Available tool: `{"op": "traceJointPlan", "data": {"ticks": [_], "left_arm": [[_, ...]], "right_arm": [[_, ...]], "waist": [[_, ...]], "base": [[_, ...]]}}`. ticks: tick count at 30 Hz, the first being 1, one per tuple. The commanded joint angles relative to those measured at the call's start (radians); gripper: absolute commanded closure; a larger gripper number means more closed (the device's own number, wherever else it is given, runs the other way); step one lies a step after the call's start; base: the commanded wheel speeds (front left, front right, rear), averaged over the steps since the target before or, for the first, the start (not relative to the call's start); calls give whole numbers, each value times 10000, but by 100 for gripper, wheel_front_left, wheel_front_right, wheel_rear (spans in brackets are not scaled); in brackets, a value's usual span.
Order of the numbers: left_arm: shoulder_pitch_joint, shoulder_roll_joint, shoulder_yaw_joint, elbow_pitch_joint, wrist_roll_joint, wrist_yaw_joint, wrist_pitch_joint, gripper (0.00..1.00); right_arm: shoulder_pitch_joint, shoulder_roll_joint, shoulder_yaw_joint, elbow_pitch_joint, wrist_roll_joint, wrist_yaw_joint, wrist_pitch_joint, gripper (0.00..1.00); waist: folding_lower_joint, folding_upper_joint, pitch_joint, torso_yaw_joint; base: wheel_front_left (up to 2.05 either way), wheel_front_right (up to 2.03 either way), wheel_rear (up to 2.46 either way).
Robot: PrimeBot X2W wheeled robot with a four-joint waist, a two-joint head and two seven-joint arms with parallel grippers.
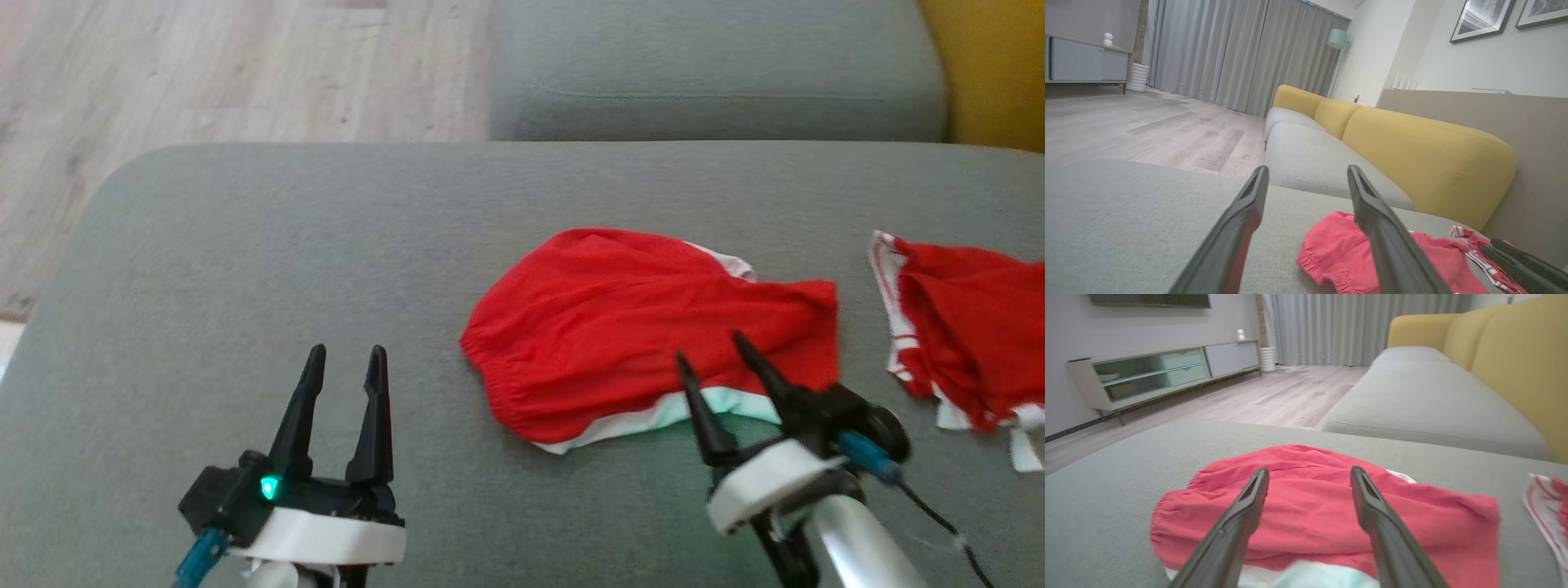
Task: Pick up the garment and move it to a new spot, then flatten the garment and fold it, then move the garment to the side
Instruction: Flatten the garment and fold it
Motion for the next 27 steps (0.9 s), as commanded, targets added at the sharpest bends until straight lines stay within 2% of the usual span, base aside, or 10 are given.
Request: {"op": "traceJointPlan", "data": {"ticks": [1, 7, 14, 18, 24, 25, 26, 27], "left_arm": [[-417, 5, 219, -254, -31, 15, -80, 0], [-561, 5, 78, -219, -139, 15, -80, 0], [-622, 5, -98, -140, -269, 15, -80, 0], [-669, 5, -127, -106, -295, 15, -80, 0], [-683, 5, -178, -86, -324, 15, -80, 0], [-677, 5, -179, -88, -327, 15, -80, 0], [-669, 5, -172, -92, -329, 15, -80, 0], [-662, 5, -161, -100, -329, 15, -80, 0]], "right_arm": [[-676, 117, 429, -329, -88, -9, 86, 0], [-1436, 150, 1503, 244, -104, -9, 774, 0], [-2277, 181, 2654, 1677, 213, -9, 1441, 0], [-2649, 190, 3328, 2322, 464, -9, 1583, 0], [-2994, 194, 3760, 3189, 632, -9, 1696, 0], [-3043, 194, 3812, 3285, 694, -9, 1666, 40], [-3111, 194, 3857, 3376, 725, -9, 1620, 100], [-3183, 195, 3874, 3462, 760, -9, 1560, 100]], "waist": [[0, 0, 103, 249], [0, 0, 342, 991], [0, 0, 556, 1743], [0, 0, 611, 2051], [0, 0, 639, 2286], [0, 0, 645, 2295], [0, 0, 656, 2295], [0, 0, 670, 2287]], "base": [[0, 0, 0], [0, 0, 0], [0, 0, 0], [0, 0, 0], [0, 0, 0], [0, 0, 0], [0, 0, 0], [0, 0, 0]]}}
